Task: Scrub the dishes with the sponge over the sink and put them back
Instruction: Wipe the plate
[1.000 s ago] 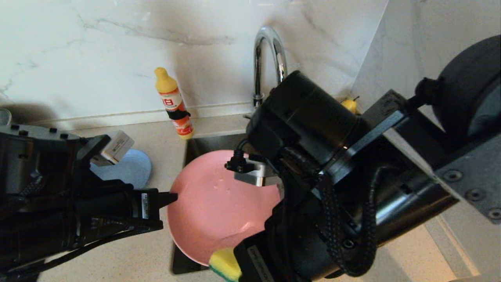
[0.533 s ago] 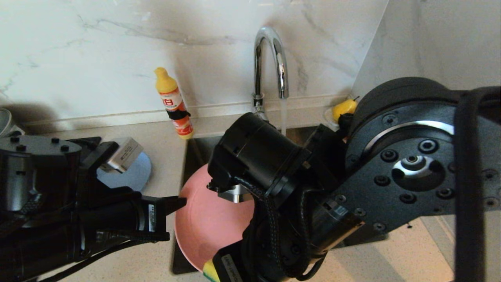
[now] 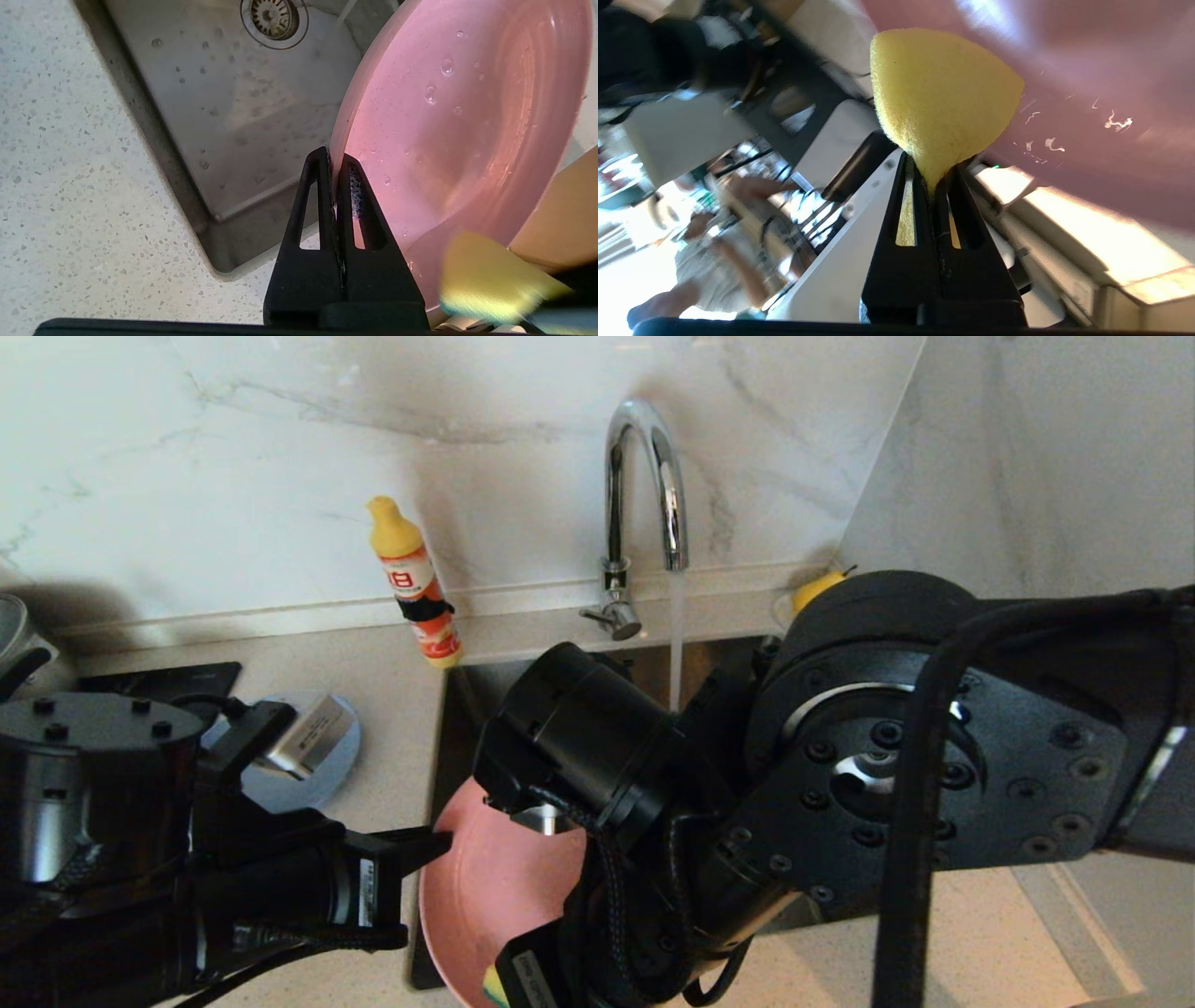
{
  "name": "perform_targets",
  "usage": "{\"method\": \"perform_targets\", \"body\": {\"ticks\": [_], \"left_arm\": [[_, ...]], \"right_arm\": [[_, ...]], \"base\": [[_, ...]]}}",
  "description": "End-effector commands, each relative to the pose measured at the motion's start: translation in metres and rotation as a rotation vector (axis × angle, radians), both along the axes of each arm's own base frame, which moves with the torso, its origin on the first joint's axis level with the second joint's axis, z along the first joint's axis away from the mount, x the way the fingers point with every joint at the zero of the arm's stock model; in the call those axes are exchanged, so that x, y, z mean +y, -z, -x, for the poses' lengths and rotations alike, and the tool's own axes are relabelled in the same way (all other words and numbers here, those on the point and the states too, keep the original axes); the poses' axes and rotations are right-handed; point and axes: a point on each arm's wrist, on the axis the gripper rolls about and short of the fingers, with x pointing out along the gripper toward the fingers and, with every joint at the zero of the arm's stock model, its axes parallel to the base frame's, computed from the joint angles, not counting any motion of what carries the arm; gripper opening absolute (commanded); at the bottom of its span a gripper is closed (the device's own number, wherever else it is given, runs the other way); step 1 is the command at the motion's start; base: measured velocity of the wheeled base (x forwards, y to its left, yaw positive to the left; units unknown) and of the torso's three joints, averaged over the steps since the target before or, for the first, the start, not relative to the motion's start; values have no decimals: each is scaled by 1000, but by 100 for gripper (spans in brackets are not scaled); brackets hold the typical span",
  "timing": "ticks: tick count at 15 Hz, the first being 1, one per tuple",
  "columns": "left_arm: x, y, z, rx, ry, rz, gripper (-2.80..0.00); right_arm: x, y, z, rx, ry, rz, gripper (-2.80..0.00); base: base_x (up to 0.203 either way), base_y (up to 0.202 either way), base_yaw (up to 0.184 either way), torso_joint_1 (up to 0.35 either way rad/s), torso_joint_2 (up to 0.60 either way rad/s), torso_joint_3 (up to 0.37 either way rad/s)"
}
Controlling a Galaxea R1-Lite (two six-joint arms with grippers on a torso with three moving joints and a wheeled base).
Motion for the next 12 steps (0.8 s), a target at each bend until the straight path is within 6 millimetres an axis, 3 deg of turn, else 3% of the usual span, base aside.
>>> {"method": "perform_targets", "body": {"ticks": [1,6,12], "left_arm": [[2,-3,6,-16,11,11,-280],[3,4,13,-1,29,3,-280],[6,8,18,-23,30,23,-280]], "right_arm": [[3,5,-2,-15,17,24,-280],[5,7,-8,-44,87,20,-280],[-5,2,-27,-86,191,4,-280]], "base": [[0,0,0,0,0,0],[0,0,0,0,0,0],[0,0,0,0,0,0]]}}
